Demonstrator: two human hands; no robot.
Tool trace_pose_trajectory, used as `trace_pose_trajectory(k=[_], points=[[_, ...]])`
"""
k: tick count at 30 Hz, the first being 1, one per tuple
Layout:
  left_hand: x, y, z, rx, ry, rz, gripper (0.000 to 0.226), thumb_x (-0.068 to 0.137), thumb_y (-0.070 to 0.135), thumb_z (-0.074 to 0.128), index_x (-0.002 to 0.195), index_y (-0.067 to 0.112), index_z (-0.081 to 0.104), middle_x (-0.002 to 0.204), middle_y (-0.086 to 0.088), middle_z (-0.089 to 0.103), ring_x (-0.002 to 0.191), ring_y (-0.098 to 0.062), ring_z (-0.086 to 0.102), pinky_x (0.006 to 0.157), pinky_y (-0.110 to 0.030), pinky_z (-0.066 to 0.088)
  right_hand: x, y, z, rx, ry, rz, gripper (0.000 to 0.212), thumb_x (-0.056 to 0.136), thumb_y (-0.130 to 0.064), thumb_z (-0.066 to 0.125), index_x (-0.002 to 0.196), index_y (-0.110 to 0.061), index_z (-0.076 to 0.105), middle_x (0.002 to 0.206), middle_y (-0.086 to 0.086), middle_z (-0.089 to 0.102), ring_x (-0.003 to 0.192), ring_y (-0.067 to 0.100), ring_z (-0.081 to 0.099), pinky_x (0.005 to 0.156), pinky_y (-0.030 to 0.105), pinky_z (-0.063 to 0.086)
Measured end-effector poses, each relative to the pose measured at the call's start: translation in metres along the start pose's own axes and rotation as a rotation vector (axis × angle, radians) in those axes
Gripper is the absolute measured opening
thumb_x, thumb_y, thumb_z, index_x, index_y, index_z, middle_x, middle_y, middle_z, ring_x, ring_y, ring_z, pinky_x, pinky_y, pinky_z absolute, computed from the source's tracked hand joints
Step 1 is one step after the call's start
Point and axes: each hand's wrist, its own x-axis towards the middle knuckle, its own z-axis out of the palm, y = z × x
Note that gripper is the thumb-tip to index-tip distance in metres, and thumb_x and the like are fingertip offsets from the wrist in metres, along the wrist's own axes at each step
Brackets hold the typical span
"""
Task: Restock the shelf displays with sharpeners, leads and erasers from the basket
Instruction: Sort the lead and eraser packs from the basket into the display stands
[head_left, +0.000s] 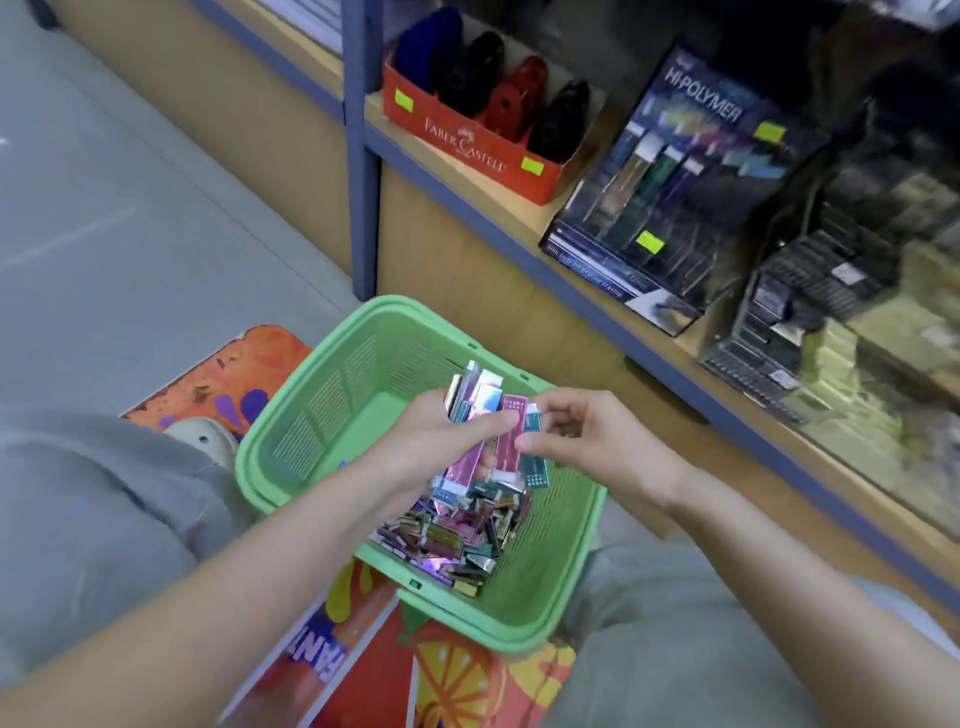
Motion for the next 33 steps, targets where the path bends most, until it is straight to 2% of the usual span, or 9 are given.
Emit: trace_pose_trajectory(k=[2,5,10,13,15,20,23,29,33], points=[[-0.005,0.014,0.006,0.025,0.01,0.028,0.021,0.083,0.028,0.072,0.09,0.009,0.065,0.06,-0.005,0.065,0.05,-0.014,0.058,0.068,-0.032,0.05,-0.009,-0.012,-0.017,-0.054,0.056,-0.014,0.023,0.076,-0.019,0.074,0.088,-0.003,0.064,0.072,0.005,0.06,0.063,0.013,0.053,0.058,0.02,0.047],[-0.009,0.041,0.011,0.045,0.015,0.081,0.019,0.083,0.027,0.07,0.089,0.011,0.063,0.06,-0.005,0.064,0.049,-0.013,0.058,0.077,-0.033,0.047,-0.016,-0.03,-0.051,-0.159,0.271,-0.093,0.016,0.079,-0.018,0.073,0.085,-0.02,0.058,0.077,-0.001,0.067,0.069,0.013,0.066,0.067,0.026,0.055],[-0.012,0.085,0.008,0.106,0.042,0.182,0.013,0.085,0.025,0.069,0.085,0.014,0.062,0.057,-0.002,0.065,0.045,-0.008,0.059,0.047,-0.018,0.048,-0.004,-0.055,-0.107,-0.244,0.728,-0.202,0.017,0.09,-0.017,0.065,0.08,-0.025,0.054,0.083,0.008,0.065,0.079,0.026,0.066,0.073,0.036,0.055],[-0.007,0.101,0.003,0.146,0.057,0.225,0.012,0.084,0.027,0.069,0.085,0.017,0.062,0.061,-0.003,0.066,0.046,-0.007,0.06,0.048,-0.018,0.052,0.015,-0.06,-0.129,-0.323,0.921,-0.209,0.01,0.09,-0.02,0.064,0.086,-0.02,0.054,0.075,-0.007,0.056,0.073,0.015,0.055,0.067,0.021,0.046],[-0.001,0.108,0.001,0.154,0.075,0.24,0.012,0.084,0.027,0.069,0.084,0.017,0.062,0.063,-0.004,0.067,0.048,-0.008,0.06,0.051,-0.02,0.053,0.029,-0.061,-0.142,-0.353,1.019,-0.188,0.01,0.091,-0.02,0.063,0.092,-0.016,0.054,0.076,-0.008,0.054,0.074,0.012,0.052,0.067,0.018,0.043],[0.02,0.11,0.002,0.117,0.127,0.228,0.01,0.085,0.024,0.069,0.085,0.016,0.063,0.063,-0.005,0.066,0.045,-0.007,0.059,0.05,-0.02,0.053,0.06,-0.061,-0.162,-0.441,1.108,-0.149,0.012,0.093,-0.018,0.059,0.101,-0.009,0.057,0.088,0.0,0.055,0.076,0.015,0.049,0.063,0.018,0.033],[0.033,0.112,0.006,0.09,0.117,0.211,0.01,0.085,0.024,0.069,0.087,0.016,0.063,0.065,-0.008,0.067,0.046,-0.009,0.059,0.048,-0.018,0.052,0.074,-0.062,-0.169,-0.465,1.13,-0.152,0.017,0.094,-0.016,0.058,0.105,-0.004,0.057,0.091,-0.001,0.055,0.079,0.013,0.05,0.062,0.009,0.029],[0.049,0.121,0.01,0.059,0.095,0.205,0.013,0.085,0.025,0.07,0.089,0.014,0.064,0.063,-0.005,0.066,0.046,-0.009,0.059,0.045,-0.018,0.049,0.101,-0.055,-0.183,-0.55,1.017,-0.158,0.018,0.095,-0.013,0.057,0.11,-0.006,0.061,0.101,0.006,0.065,0.083,0.016,0.054,0.062,0.007,0.034],[0.056,0.129,0.01,0.035,0.081,0.209,0.01,0.086,0.023,0.069,0.087,0.014,0.064,0.064,-0.007,0.066,0.046,-0.009,0.059,0.047,-0.019,0.052,0.112,-0.062,-0.199,-0.639,0.942,-0.093,0.018,0.096,-0.01,0.054,0.112,-0.008,0.061,0.107,0.012,0.067,0.087,0.016,0.059,0.07,0.017,0.036]])
